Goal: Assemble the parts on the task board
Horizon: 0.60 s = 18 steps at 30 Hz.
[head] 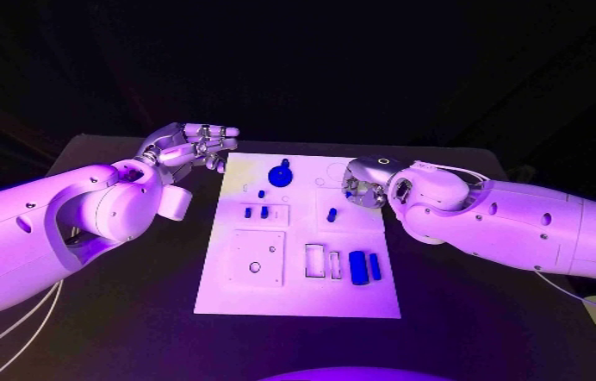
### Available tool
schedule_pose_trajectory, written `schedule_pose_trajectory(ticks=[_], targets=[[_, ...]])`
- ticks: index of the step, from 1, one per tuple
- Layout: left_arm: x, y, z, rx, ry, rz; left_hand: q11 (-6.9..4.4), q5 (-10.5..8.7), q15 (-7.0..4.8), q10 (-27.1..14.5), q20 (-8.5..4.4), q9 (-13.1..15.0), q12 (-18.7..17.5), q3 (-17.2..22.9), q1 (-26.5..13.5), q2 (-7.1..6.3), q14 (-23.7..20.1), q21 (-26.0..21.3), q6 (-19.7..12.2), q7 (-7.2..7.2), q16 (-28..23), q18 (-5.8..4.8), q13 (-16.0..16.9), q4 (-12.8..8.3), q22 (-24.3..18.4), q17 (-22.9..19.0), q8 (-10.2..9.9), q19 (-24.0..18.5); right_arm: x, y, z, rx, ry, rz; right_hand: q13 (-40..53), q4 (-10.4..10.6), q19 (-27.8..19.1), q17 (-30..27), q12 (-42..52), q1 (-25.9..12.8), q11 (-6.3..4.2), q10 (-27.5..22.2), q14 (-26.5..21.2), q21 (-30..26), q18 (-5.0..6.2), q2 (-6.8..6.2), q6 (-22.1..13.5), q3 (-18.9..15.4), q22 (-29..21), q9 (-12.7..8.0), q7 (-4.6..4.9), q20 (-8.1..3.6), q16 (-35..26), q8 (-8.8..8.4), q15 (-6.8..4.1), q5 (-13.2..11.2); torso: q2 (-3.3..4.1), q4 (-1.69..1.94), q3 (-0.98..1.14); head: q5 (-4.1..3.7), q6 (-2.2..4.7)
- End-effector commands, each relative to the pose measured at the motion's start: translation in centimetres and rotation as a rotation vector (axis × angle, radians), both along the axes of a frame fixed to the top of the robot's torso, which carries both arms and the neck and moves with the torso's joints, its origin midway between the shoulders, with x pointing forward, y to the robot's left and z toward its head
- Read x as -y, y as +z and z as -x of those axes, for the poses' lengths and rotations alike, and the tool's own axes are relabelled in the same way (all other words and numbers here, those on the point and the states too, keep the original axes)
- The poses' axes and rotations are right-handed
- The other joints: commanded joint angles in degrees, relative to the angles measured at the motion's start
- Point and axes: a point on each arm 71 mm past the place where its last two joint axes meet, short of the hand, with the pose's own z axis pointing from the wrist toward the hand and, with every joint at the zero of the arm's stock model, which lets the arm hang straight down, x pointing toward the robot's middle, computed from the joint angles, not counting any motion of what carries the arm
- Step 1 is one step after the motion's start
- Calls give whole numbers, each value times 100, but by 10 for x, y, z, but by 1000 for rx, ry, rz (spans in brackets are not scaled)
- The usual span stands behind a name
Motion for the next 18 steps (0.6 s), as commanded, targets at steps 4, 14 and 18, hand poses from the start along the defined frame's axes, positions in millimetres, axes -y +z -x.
schedule_pose_trajectory(ticks=[4, 14, 18], targets=[[2, 0, 0, -4, -20, 9, 2, -3, -2, -58, 13, -6, 24, -6, 39, 19, -53, -20, -13, 6, -40, 74, 6, -42, -6, -8, -17, 29, -2, -8, 3, -28, 10, 17, 11, -78, 73, 18, 17, -93, -38, 169, 224, 89, -89, 47, 146, 107, 975, 41, -19, -31, 42, 78, -56, -20, -3, 2, 2, 18, -11], [2, 0, 0, -8, -19, 5, 2, -3, -2, -58, 13, -6, 24, -6, 39, 19, -53, -20, -13, 6, -40, 74, 6, -42, -6, -8, -17, 29, -2, -5, 3, 16, 8, -11, 14, -210, 94, 25, -9, -103, -59, 254, 227, 133, -99, 88, 199, 195, 1004, 65, -26, -56, 53, 92, -76, -22, -2, -3, 2, 23, -13], [2, 0, 0, -10, -18, 4, 2, -3, -2, -58, 13, -6, 24, -6, 39, 19, -53, -20, -13, 6, -40, 74, 6, -42, -6, -8, -17, 29, -2, -3, 5, 36, 13, -31, 13, -234, 99, 25, -22, -130, -56, 263, 227, 143, -102, 69, 204, 198, 1011, 69, -21, -58, 55, 90, -76, -25, -2, 0, 2, 25, -7]])
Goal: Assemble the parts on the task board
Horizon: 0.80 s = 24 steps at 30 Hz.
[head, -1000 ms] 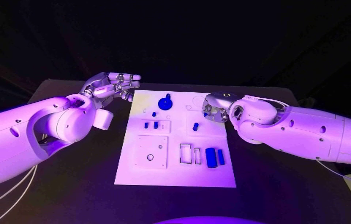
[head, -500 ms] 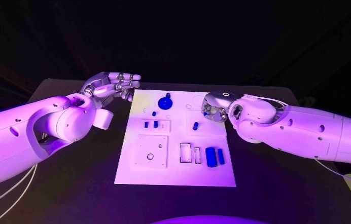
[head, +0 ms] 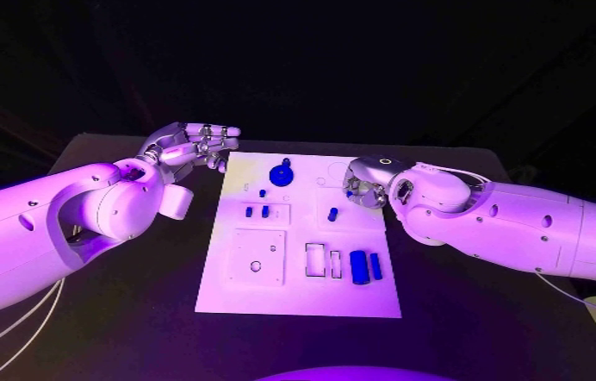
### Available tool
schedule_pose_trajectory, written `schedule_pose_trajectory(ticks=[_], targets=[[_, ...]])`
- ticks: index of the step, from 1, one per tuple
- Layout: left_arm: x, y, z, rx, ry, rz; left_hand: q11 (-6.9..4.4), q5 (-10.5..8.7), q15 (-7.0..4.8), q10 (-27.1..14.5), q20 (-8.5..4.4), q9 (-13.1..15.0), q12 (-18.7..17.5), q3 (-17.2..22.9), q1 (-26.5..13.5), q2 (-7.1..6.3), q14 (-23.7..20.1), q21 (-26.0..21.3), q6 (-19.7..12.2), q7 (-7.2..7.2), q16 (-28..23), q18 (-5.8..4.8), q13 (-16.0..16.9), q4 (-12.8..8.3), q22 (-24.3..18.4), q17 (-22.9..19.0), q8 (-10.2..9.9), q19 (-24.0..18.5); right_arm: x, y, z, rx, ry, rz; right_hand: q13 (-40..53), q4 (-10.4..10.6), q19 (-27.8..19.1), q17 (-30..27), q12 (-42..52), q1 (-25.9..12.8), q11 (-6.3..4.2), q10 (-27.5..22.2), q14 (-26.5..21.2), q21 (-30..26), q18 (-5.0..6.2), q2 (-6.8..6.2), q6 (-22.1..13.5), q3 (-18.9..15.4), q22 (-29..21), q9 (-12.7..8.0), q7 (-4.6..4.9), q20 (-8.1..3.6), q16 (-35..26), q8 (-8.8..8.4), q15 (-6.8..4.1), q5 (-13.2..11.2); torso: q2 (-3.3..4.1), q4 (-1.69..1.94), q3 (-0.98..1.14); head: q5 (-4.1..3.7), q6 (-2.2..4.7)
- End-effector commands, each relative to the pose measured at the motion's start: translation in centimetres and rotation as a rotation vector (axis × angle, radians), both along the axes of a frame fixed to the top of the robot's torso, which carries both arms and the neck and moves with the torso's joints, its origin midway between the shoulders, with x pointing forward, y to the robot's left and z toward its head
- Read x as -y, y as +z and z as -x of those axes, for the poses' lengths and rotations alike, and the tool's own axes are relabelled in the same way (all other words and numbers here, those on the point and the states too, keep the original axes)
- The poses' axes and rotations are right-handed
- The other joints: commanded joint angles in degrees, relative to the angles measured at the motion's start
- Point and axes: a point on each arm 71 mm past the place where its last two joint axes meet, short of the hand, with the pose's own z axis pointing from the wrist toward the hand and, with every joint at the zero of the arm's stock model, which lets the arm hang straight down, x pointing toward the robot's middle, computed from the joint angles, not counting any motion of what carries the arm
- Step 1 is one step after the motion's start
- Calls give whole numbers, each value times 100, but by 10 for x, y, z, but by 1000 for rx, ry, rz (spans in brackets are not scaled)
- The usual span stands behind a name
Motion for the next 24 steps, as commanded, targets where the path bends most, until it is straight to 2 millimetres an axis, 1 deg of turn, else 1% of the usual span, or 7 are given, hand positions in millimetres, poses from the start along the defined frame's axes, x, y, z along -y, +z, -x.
schedule_pose_trajectory(ticks=[1, 9, 14, 17, 19, 21, 24], targets=[[2, 0, 0, -3, -17, 6, -19, -3, -2, -38, 13, -6, 24, -6, 39, 19, -53, -20, -14, 7, -40, 76, 7, -42, -7, -8, -17, 29, -3, 0, 4, 22, 20, -17, 3, -36, 80, 4, -20, -25, 3, 40, 226, 32, -102, 38, 52, -5, 1013, 2, 10, -38, 31, 17, -32, -13, 2, 1, -1, 1, 7], [1, 0, 0, -7, -17, 4, -19, -3, -2, -38, 13, -6, 24, -6, 39, 19, -53, -20, -14, 7, -40, 76, 7, -42, -7, -8, -17, 29, -2, 6, 8, 49, 22, -47, 2, -51, 87, 4, -37, -76, 5, 52, 226, 47, -106, 17, 56, -7, 1023, 6, 9, -38, 32, 14, -31, -26, -2, -2, -2, 3, 23], [0, 0, 0, -9, -16, 3, -15, -4, -1, -47, 13, -7, 31, -9, 43, 27, -58, -26, -11, 11, -47, 75, 9, -48, -11, -23, -15, 34, -1, 12, 11, 53, 22, -61, 1, -57, 95, 5, -46, -103, 4, 58, 227, 63, -109, 8, 58, -7, 1031, 8, 8, -38, 34, 12, -30, -33, -3, -17, -8, 16, 23], [0, -1, 0, -10, -16, 2, -15, -4, -1, -47, 13, -7, 31, -9, 43, 27, -58, -26, -11, 11, -47, 75, 9, -48, -11, -23, -15, 34, -1, 18, 17, 55, 28, -75, 1, -59, 101, 4, -49, -116, 4, 62, 227, 76, -112, 5, 60, -7, 1038, 9, 7, -38, 34, 11, -30, -36, -6, -23, -6, 29, 23], [0, -1, 0, -11, -16, 2, -15, -4, -1, -47, 13, -7, 31, -9, 43, 27, -58, -26, -11, 11, -47, 75, 9, -48, -11, -23, -15, 34, -3, 22, 21, 57, 37, -89, 1, -59, 105, 4, -50, -119, 4, 63, 227, 84, -114, 4, 60, -7, 1042, 9, 7, -38, 34, 11, -30, -36, -9, -27, -4, 54, 23], [0, -1, 0, -11, -17, 2, -15, -4, -1, -47, 13, -7, 31, -9, 43, 27, -58, -26, -11, 11, -47, 75, 9, -48, -11, -23, -15, 34, -6, 27, 26, 60, 51, -103, 1, -59, 106, 4, -50, -119, 4, 63, 227, 87, -115, 4, 60, -7, 1043, 9, 7, -38, 34, 11, -30, -36, -11, -23, -12, 59, 31], [1, -1, 0, -12, -20, 2, -15, -4, -1, -47, 13, -7, 31, -9, 43, 27, -58, -26, -11, 11, -47, 75, 9, -48, -11, -23, -15, 34, -17, 34, 35, 62, 85, -135, 1, -60, 117, 11, -51, -122, 3, 64, 228, 110, -120, 2, 61, -7, 1053, 9, 7, -38, 39, 10, -30, -35, -10, -14, -12, 81, 47]])
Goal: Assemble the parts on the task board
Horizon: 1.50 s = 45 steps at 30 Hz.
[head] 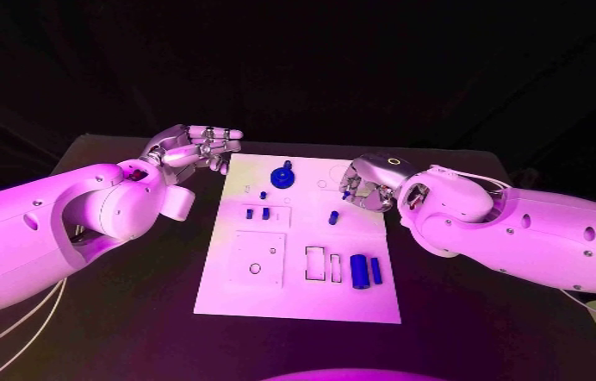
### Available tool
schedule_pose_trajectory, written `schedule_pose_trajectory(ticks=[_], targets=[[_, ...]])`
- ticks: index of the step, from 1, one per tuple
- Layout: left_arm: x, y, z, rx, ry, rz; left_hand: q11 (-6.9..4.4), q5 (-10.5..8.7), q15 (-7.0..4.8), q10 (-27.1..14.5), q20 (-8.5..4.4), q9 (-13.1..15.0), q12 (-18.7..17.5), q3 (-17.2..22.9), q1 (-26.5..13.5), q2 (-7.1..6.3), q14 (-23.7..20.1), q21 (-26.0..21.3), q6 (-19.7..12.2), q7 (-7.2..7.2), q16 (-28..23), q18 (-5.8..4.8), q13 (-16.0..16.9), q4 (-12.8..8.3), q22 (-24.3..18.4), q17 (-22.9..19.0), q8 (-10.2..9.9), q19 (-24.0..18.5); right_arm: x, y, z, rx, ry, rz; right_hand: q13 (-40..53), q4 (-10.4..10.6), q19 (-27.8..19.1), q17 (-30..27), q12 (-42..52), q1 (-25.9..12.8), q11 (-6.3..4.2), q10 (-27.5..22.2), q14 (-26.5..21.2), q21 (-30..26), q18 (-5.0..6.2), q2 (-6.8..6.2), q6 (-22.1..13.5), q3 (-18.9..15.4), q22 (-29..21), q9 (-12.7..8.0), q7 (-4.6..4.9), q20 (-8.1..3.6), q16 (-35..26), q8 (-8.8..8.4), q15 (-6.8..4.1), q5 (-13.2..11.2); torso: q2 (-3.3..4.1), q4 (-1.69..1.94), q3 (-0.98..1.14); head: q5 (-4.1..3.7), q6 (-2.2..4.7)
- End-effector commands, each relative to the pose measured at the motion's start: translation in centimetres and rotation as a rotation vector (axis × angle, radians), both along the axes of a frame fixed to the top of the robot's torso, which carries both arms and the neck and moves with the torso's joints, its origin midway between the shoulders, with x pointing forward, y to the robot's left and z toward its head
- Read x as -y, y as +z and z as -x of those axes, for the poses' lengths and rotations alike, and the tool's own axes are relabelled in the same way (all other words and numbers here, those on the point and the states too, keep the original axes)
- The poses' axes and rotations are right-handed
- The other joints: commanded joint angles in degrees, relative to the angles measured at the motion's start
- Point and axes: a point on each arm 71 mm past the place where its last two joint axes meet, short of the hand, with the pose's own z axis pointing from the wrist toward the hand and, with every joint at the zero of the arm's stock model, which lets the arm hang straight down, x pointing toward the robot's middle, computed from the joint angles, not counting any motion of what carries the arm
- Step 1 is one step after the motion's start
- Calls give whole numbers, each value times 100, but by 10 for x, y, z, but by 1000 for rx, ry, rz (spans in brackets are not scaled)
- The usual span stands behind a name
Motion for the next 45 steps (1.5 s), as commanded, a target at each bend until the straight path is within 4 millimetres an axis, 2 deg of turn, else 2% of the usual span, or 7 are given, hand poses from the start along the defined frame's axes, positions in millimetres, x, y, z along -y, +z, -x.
schedule_pose_trajectory(ticks=[1, 8, 11, 19, 25, 33, 45], targets=[[3, 0, 1, -1, -22, 9, 6, -4, -1, -26, 13, -8, 32, 8, 43, 27, -58, -26, -11, 11, -8, 76, 5, -32, -5, -5, -15, 34, -12, 7, 8, 9, 38, -42, 2, -27, 120, 5, -28, -53, -1, 37, 228, 47, -121, 10, 41, -4, 1057, 5, -14, -39, 39, 13, -31, -25, -3, 9, -3, 44, 26], [8, -2, 0, -8, -31, 8, 6, -4, -1, -26, 13, -8, 32, 8, 43, 27, -58, -26, -11, 11, -8, 76, 5, -32, -5, -5, -15, 34, -50, 14, 27, -7, 146, -108, 2, -34, 126, 6, -32, -57, -2, 40, 228, 60, -124, 10, 41, 1, 1064, 6, -13, -39, 40, 12, -32, -17, 2, 26, -2, 195, 32], [10, -2, 0, -9, -36, 9, 6, -4, -1, -26, 13, -8, 32, 8, 43, 27, -58, -26, -11, 11, -8, 76, 5, -32, -5, -5, -15, 34, -67, 12, 33, -21, 190, -129, 2, -43, 127, 6, -39, -62, -1, 42, 229, 62, -124, 12, 40, 9, 1065, 6, -11, -40, 42, 9, -32, -3, 1, 19, -9, 323, 29], [16, -3, 0, -12, -49, 11, 11, -4, 2, -37, 14, -10, 37, 0, 36, 30, -61, -32, -12, 15, -12, 75, 7, -32, -9, -12, -15, 37, -94, -3, 40, -66, 253, -149, 1, -52, 126, 3, -47, -72, 1, 43, 229, 59, -123, 13, 37, 16, 1065, 7, -8, -40, 41, 5, -32, 11, 4, 19, -9, 648, -69], [21, -3, 0, -14, -59, 14, 12, -4, 3, -39, 15, -10, 40, -3, 32, 31, -62, -34, -11, 16, -13, 75, 8, -31, -11, -15, -14, 38, -110, -20, 44, -108, 281, -147, -1, -63, 121, -2, -61, -89, 6, 38, 229, 47, -121, 13, 29, 24, 1062, 6, -2, -40, 39, -3, -30, 25, 11, 9, -8, 828, -137], [21, -3, 1, -15, -62, 14, 12, -4, 3, -39, 15, -10, 40, -3, 32, 31, -62, -34, -11, 16, -13, 75, 8, -31, -11, -15, -14, 38, -121, -32, 48, -139, 302, -145, -2, -69, 118, -8, -72, -104, 10, 35, 228, 40, -119, 14, 21, 28, 1060, 5, 3, -39, 35, -10, -27, 31, 7, 16, -6, 905, -176], [22, -3, 1, -17, -66, 14, 14, -4, 6, -44, 16, -10, 46, -11, 22, 33, -63, -39, -8, 16, -14, 74, 10, -28, -14, -19, -12, 41, -124, -42, 47, -157, 294, -133, -4, -74, 117, -10, -84, -123, 14, 30, 227, 37, -119, 18, 12, 34, 1060, 4, 7, -37, 35, -17, -24, 37, 5, 12, -4, 940, -191]])
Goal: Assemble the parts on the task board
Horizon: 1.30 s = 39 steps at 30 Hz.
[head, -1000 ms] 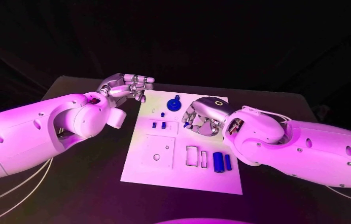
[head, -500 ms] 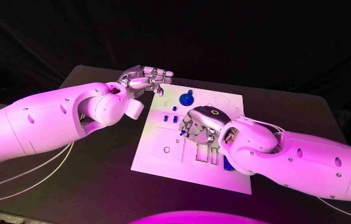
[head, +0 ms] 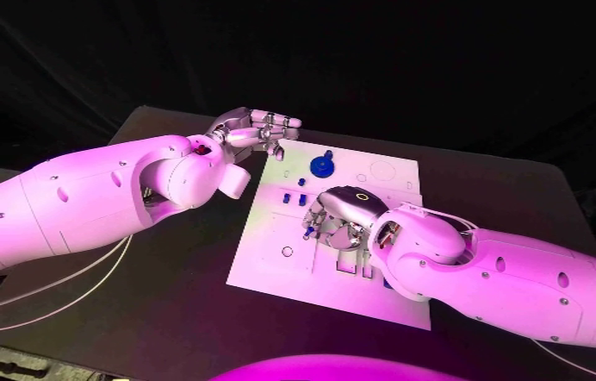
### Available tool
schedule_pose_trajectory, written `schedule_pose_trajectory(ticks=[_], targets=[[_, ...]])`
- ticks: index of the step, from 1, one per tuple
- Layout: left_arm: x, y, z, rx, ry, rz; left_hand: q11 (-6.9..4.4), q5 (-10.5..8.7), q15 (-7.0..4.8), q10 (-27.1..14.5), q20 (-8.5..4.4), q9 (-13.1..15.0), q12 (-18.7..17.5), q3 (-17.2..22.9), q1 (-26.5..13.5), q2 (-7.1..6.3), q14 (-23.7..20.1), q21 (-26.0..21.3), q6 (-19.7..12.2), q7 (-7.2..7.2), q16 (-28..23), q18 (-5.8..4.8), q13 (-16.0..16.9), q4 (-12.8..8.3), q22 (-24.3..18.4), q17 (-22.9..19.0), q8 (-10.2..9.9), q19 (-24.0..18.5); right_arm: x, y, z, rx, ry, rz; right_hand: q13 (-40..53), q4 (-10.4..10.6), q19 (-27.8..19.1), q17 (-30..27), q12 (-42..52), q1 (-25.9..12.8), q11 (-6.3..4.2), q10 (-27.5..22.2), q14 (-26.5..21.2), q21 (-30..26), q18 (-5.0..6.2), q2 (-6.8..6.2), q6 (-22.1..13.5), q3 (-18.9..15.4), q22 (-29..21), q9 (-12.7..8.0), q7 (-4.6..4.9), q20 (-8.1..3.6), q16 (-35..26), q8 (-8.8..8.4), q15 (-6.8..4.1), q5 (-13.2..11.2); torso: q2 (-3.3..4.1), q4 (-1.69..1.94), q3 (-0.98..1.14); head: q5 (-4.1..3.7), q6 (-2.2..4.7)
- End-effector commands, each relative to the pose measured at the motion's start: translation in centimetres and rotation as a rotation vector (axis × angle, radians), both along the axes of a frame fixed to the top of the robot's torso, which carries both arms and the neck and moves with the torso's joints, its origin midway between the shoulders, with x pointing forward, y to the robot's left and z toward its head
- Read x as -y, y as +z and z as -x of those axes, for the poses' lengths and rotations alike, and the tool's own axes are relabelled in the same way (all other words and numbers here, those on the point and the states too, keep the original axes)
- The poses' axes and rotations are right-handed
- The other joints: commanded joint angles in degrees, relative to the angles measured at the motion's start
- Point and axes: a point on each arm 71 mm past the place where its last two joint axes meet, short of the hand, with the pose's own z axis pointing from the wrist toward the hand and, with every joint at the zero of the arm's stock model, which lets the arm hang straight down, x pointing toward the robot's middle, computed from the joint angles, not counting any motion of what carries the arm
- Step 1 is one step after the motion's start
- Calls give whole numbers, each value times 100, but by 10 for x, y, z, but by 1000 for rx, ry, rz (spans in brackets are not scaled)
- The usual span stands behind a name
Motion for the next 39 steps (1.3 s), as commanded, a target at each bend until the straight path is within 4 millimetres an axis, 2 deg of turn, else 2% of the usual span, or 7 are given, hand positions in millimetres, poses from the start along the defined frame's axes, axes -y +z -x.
schedule_pose_trajectory(ticks=[1, 39], targets=[[3, 1, 1, -1, -23, 9, 13, -4, -14, -45, 16, -7, 23, -11, 22, 33, -43, -39, -8, 16, -14, 75, 7, -28, -9, -7, -12, 40, -2, -2, 1, -7, 13, 13, 1, -43, 117, -8, -38, -48, 13, 13, 227, 0, -61, -11, 16, 2, 1058, 8, 8, -37, 13, 28, -24, 20, 0, 5, 1, 3, -3], [4, 1, 1, -6, -29, 9, 15, -4, -13, -49, 17, -7, 26, -17, 14, 34, -45, -43, -8, 17, -17, 74, 8, -25, -12, -13, -12, 42, -6, -12, -2, -26, 16, 59, 0, -48, 117, -4, -50, -72, 17, 10, 228, -2, -61, -10, 9, 4, 1058, 8, 12, -35, 17, 22, -20, 25, -3, 5, -4, 27, -76]])
